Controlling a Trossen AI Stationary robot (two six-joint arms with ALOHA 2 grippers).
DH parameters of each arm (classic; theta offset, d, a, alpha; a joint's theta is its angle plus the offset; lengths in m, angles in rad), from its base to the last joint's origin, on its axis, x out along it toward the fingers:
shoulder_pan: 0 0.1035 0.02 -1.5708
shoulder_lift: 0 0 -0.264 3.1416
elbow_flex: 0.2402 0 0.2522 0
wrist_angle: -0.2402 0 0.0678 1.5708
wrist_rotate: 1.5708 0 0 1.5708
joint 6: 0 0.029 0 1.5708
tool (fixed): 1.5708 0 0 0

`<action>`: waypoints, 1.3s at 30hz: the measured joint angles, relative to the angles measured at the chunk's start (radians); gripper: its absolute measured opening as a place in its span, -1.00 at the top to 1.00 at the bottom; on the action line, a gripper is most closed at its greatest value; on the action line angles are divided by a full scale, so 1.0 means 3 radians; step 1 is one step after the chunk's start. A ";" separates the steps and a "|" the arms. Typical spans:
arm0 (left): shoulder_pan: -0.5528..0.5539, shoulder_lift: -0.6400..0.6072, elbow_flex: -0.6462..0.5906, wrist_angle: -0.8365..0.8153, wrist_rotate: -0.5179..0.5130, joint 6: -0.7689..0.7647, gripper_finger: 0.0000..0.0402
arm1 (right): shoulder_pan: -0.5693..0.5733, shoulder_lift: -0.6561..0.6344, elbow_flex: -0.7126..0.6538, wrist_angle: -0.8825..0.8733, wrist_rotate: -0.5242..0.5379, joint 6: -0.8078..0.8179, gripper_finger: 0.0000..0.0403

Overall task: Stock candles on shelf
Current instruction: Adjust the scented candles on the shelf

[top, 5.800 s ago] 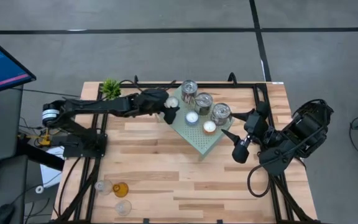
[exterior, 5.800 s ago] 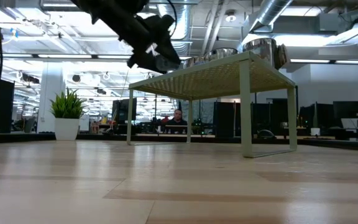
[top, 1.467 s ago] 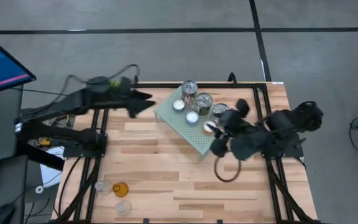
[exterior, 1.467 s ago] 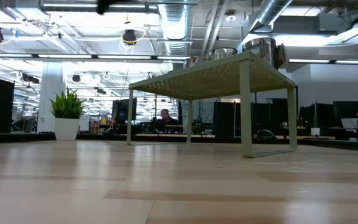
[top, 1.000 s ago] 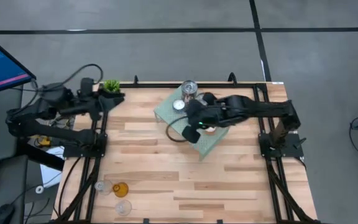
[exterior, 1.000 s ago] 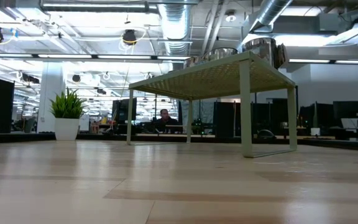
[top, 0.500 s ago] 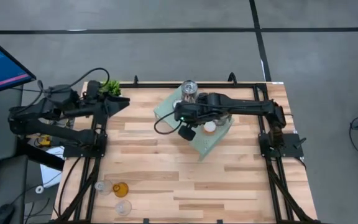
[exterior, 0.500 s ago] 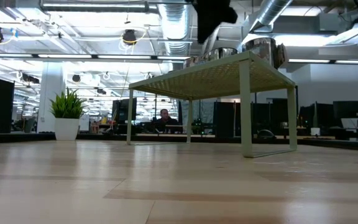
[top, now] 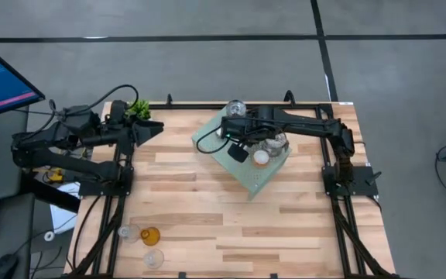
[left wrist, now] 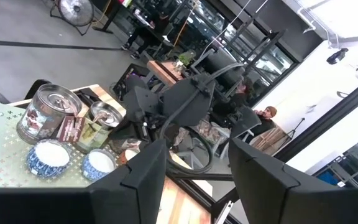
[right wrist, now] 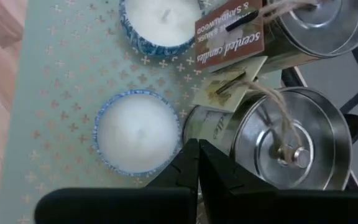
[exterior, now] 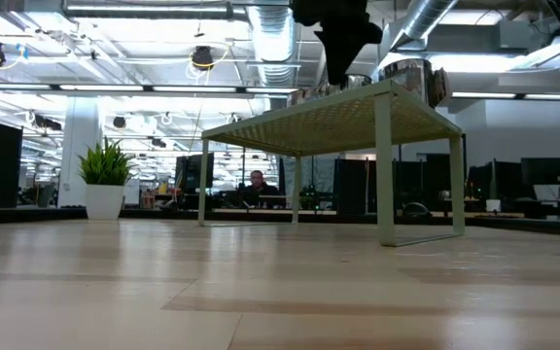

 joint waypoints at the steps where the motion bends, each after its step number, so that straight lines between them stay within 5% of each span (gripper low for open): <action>1: 0.0000 0.0000 0.0000 0.0001 0.0000 0.0000 0.13 | -0.0016 0.0000 0.0000 -0.0001 0.0003 -0.0001 1.00; 17: 0.0000 -0.0003 0.0003 0.0032 0.0000 0.0000 0.14 | -0.0116 0.0000 0.0000 -0.0086 0.0069 0.0054 1.00; 27: 0.0000 -0.0016 0.0003 0.0050 0.0001 -0.0046 0.14 | 0.0346 -0.0007 0.0250 0.0333 -0.0222 0.0026 1.00; 39: 0.0000 -0.0067 0.0003 0.0109 0.0001 -0.0173 0.14 | 0.0438 0.0550 0.0245 0.0392 -0.0380 -0.0030 1.00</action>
